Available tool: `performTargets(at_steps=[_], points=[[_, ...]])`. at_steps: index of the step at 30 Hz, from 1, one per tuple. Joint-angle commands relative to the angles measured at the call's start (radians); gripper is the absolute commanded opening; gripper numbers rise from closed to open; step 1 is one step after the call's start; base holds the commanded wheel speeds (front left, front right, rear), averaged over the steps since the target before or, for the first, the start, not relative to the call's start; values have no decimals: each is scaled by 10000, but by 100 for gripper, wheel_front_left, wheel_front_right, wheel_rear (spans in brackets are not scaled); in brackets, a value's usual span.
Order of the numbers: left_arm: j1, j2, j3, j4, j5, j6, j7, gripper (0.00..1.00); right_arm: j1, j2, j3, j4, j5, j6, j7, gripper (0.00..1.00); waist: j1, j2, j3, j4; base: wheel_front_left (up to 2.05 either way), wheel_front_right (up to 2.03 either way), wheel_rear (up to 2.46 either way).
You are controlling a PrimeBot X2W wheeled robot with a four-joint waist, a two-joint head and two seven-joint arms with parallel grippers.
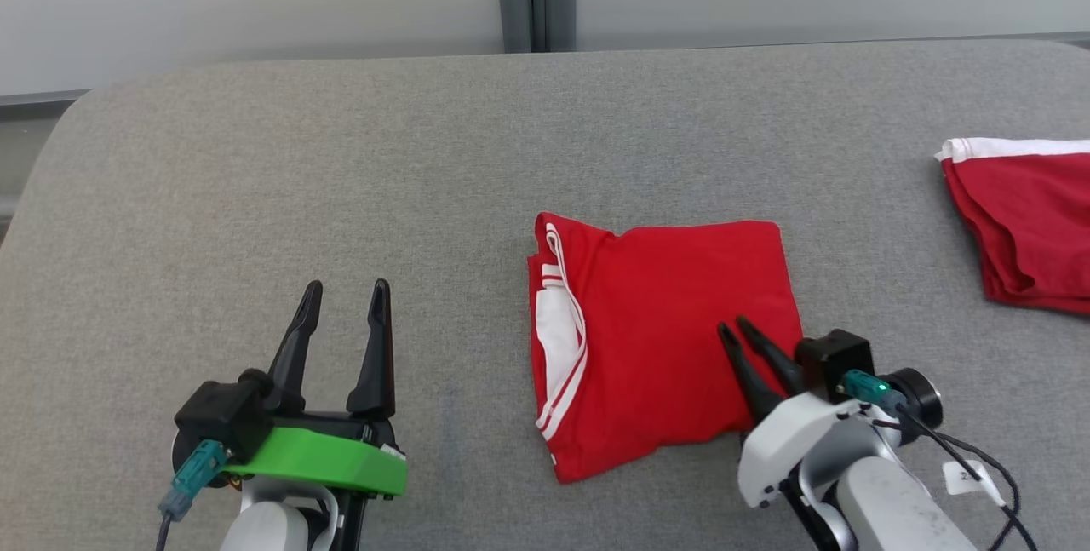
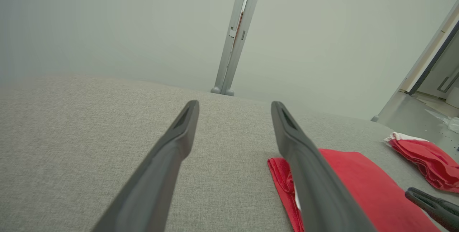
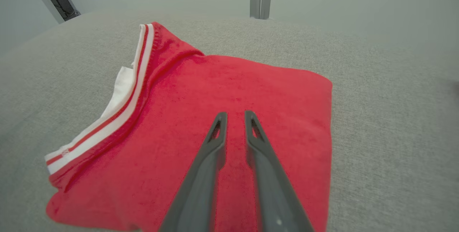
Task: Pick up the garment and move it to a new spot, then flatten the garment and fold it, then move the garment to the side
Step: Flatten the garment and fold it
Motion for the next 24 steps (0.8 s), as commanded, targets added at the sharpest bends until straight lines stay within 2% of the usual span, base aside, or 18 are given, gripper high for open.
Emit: performTargets(at_steps=[1, 6, 13, 24], points=[[5, 21, -28, -6, 2, -35, -19, 100, -310, 79, 188, 199, -44, -20, 33, 0, 0, 0, 92, 157, 0, 0, 0], [-196, 20, -179, -34, -82, -34, -21, 100, -1038, 489, 934, 1164, 6, -20, 197, 0, 0, 0, 293, 572, 0, 0, 0], [-425, 19, -557, -53, -166, -34, -19, 100, -2059, 715, 1927, 2558, 284, -20, 375, 0, 0, 0, 655, 1271, 0, 0, 0], [-658, 19, -825, 5, -241, -34, -21, 100, -3334, 730, 3480, 3847, 1937, -19, 487, 0, 0, 0, 945, 2083, 0, 0, 0]])
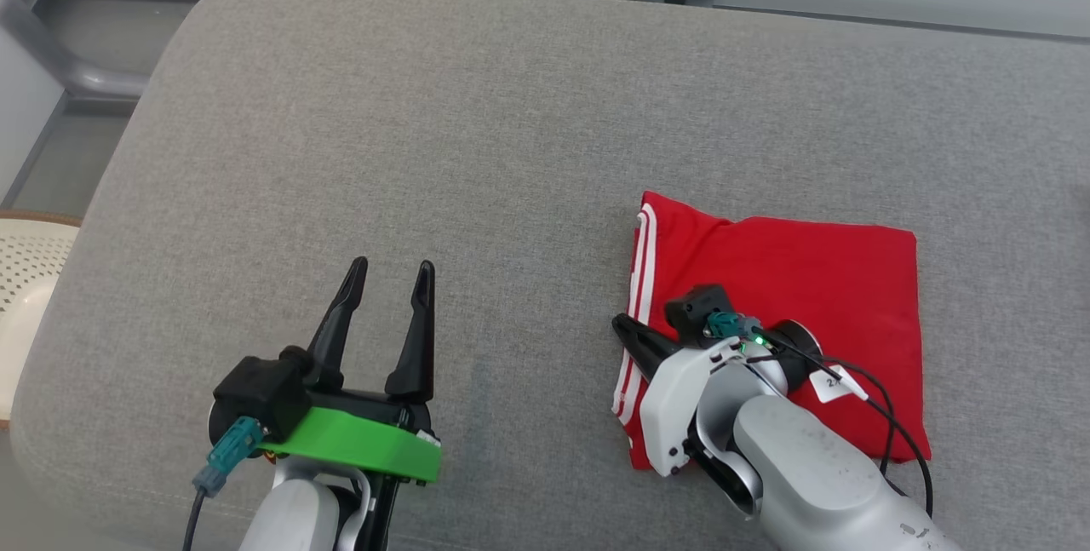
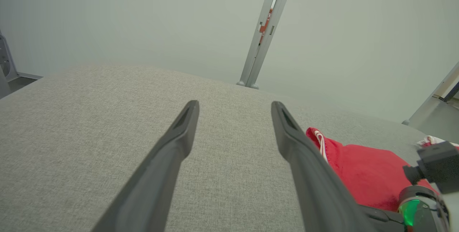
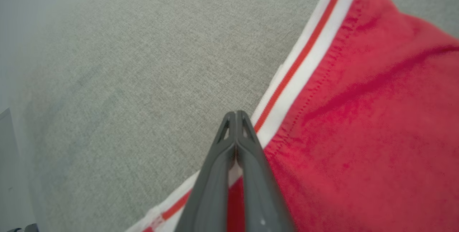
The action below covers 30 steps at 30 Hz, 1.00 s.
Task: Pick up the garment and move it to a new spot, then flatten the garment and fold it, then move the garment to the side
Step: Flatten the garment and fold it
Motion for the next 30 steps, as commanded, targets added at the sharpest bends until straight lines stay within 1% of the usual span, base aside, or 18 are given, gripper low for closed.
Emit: performTargets(at_steps=[1, 4, 7, 10, 12, 14, 15, 19, 21, 23, 26, 30], points=[[-186, 18, 12, 17, -100, -34, -19, 100, -196, -34, 162, 106, 224, -20, -6, 0, 0, 0, 125, 176, 0, 0, 0], [-177, 18, 80, 29, -57, -34, -21, 100, -527, -33, 351, 54, 587, -20, -358, 0, 0, 0, 122, 149, 0, 0, 0], [-72, 18, 246, 34, 69, -34, -19, 100, -779, -31, 382, -167, 906, -20, -1007, 0, 0, 0, 26, -48, 0, 0, 0], [58, 19, 456, 80, 140, -34, -21, 100, -949, -40, 75, -477, 967, -20, -1610, 0, 0, 0, -152, -372, 0, 0, 0], [162, 19, 627, 137, 257, -34, -21, 100, -871, -35, -393, -793, 861, -20, -1855, 0, 0, 0, -301, -648, 0, 0, 0], [259, 21, 859, 200, 373, -34, -21, 100, -645, -33, -1053, -1178, 419, -20, -1975, 40, 0, 0, -449, -957, 0, 0, 0], [298, 19, 984, 211, 457, -34, -21, 100, -429, -33, -1524, -1494, 187, -20, -2009, 100, 0, 0, -535, -1133, 0, 0, 0], [519, 21, 1428, 236, 666, -34, -19, 100, 650, -31, -3165, -3250, -993, -19, -2012, 100, 0, 0, -807, -1756, 0, 0, 0], [613, 21, 1661, 240, 675, -34, -19, 100, 1333, -27, -3848, -4036, -1374, -19, -2009, 100, 0, 0, -957, -2032, 0, 0, 0], [737, 22, 1940, 233, 652, -34, -21, 100, 1882, -26, -4324, -4641, -1625, -19, -2013, 100, 0, 0, -1138, -2284, 0, 0, 0], [891, 24, 2279, 231, 635, -34, -21, 100, 2584, -73, -4873, -5174, -1853, -17, -2013, 100, 0, 0, -1350, -2586, 0, 0, 0], [1068, 21, 2584, 195, 700, -34, -21, 100, 3208, -451, -5412, -5244, -1958, -17, -2015, 100, 0, 0, -1622, -2846, 0, 0, 0]])
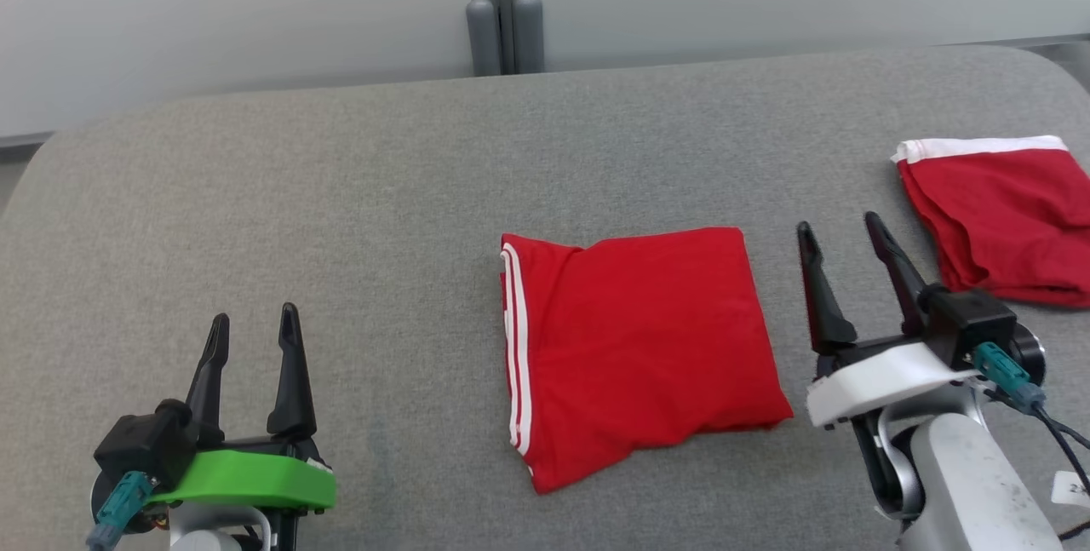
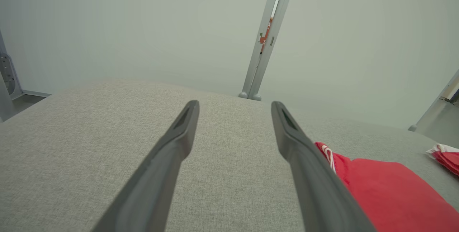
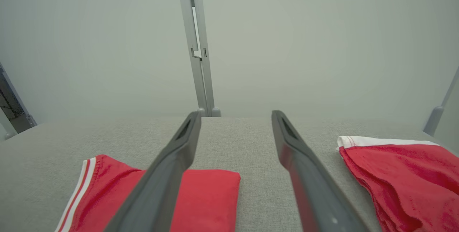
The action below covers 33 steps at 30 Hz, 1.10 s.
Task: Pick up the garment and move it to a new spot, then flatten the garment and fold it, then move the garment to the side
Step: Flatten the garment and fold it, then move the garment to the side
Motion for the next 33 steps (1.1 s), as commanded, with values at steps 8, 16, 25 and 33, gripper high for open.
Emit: performTargets(at_steps=[8, 16, 25, 33], points=[[459, 29, 373, 129, 263, -34, -19, 100, 645, -646, -364, 605, 404, -12, -19, 100, 0, 0, -727, -581, 0, 0, 0], [764, 29, 197, 375, 468, -34, -21, 100, 589, -991, 74, 1181, 924, -12, -19, 100, 0, 0, -854, -468, 0, 0, 0], [940, 29, 220, 385, 326, -34, -21, 100, 540, -1031, 72, 1175, 1027, -12, -20, 100, 0, 0, -925, -159, 0, 0, 0], [802, 29, 242, 351, 396, -34, -21, 100, 651, -930, 62, 1239, 1059, -12, -20, 100, 0, 0, -936, -93, 0, 0, 0]])
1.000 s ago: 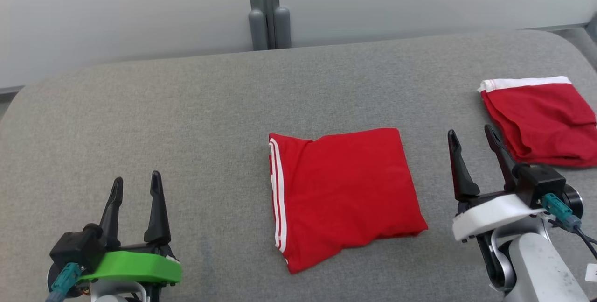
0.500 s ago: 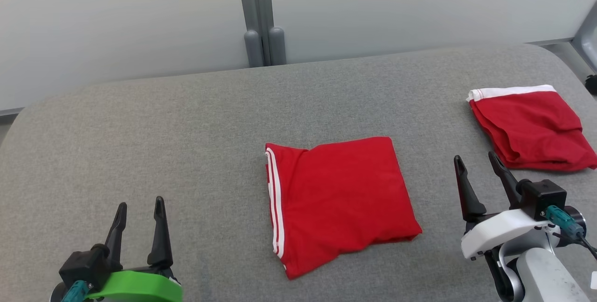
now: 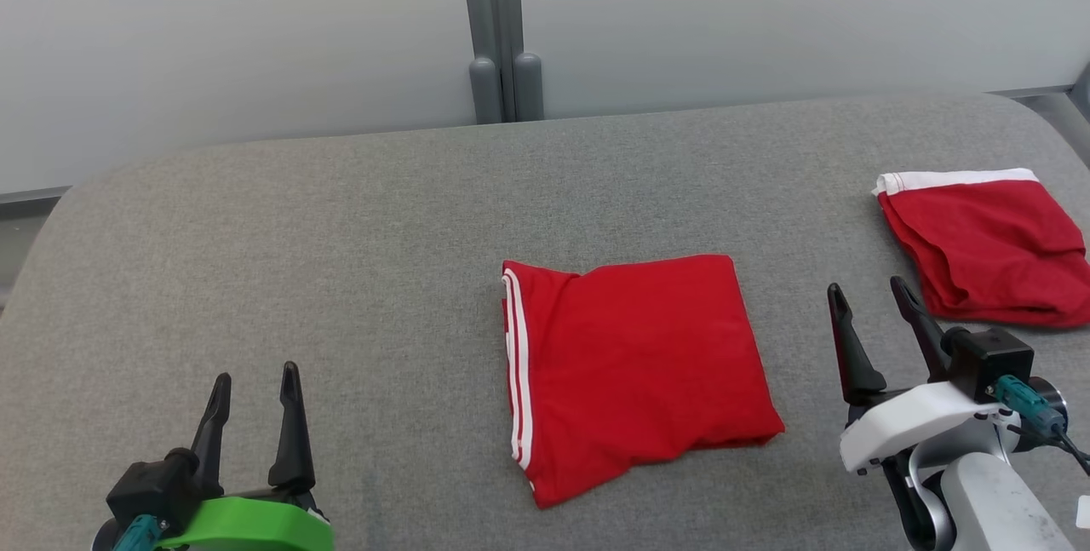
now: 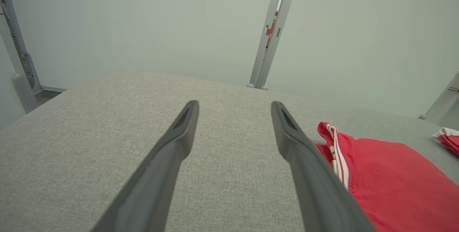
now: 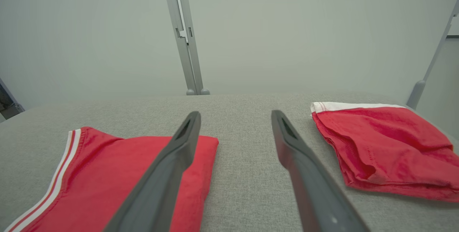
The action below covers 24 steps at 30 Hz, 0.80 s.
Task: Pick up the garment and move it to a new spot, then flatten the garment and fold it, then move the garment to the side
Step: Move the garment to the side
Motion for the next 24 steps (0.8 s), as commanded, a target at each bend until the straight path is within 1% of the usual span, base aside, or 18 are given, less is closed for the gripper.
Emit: performTargets(at_steps=[1, 9, 13, 15, 18, 22, 24], points=[[1, 35, 1, -31, 49, -34, -21, 100, 101, 8, 1, 39, 92, -10, -18, 100, 0, -1, -1, -7, 0, 0, 0], [-46, 35, -82, -46, -16, -34, -21, 100, 67, 67, -65, 69, 25, -10, -18, 100, 0, -1, 14, 13, 0, 0, 0], [-26, 35, -131, -60, -44, -34, -21, 100, -108, 100, 70, 365, 213, -10, 85, 100, 0, -1, 38, 107, 0, 0, 0], [-14, 33, -171, -88, -60, -34, -21, 100, -394, 132, 308, 633, 485, -10, 710, 100, 0, -1, 68, 162, 0, 0, 0], [-36, 33, -279, -148, -106, -34, -21, 100, -885, 170, 666, 1124, 974, -5, 2457, 100, 0, -1, 148, 319, 0, 0, 0], [-96, 32, -476, -205, -147, -34, -20, 100, -1475, 296, 470, 1685, 1316, -8, 4104, 100, 0, -1, 321, 641, 0, 0, 0], [-246, 33, -601, -205, -190, -34, -20, 100, -1709, 322, 230, 2046, 1194, -8, 4743, 100, 0, -1, 505, 855, 0, 0, 0]])
